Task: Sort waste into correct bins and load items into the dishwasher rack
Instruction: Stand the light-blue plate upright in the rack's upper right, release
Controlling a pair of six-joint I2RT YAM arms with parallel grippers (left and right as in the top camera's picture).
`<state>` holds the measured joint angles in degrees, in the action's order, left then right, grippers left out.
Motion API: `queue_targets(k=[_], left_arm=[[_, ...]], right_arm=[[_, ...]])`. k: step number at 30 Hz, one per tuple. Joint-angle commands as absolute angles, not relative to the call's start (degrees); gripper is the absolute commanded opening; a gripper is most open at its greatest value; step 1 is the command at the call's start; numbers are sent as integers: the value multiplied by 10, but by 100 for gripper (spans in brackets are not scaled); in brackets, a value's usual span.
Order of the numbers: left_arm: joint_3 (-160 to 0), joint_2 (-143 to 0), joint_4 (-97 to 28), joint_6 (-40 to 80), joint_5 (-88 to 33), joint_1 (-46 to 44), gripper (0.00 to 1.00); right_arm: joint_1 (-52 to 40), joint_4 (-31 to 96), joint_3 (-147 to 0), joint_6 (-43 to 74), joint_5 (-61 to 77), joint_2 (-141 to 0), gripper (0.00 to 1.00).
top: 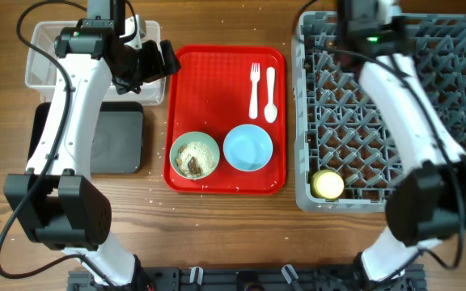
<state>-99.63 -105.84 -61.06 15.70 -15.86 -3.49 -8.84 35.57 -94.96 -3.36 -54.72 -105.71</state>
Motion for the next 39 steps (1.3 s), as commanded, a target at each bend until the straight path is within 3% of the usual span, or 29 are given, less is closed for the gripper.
queue_targets(k=[1, 29, 33, 34, 35, 36, 37, 39], left_arm=[[-991, -1059, -609, 152, -153, -36, 100], [-991, -1059, -609, 152, -153, -36, 100], [-991, -1059, -609, 152, -153, -36, 100], [-991, -1059, -609, 152, -153, -36, 100], [-991, -1059, -609, 152, -153, -36, 100], [-991, -1059, -609, 152, -153, -36, 100], [-991, -1059, -608, 152, -153, -36, 100], [-991, -1059, -609, 152, -153, -36, 100]], right_arm=[[-50, 355, -952, -105, -565, -1025, 4], [7, 369, -951, -209, -481, -1093, 5], [7, 377, -951, -208, -397, -1098, 20], [7, 378, -951, -208, -383, -1098, 30], [7, 377, -951, -200, -378, -1098, 62], [7, 376, -952, -186, -378, -1096, 85], [7, 376, -952, -175, -378, -1091, 98], [7, 376, -952, -163, -378, -1075, 100]])
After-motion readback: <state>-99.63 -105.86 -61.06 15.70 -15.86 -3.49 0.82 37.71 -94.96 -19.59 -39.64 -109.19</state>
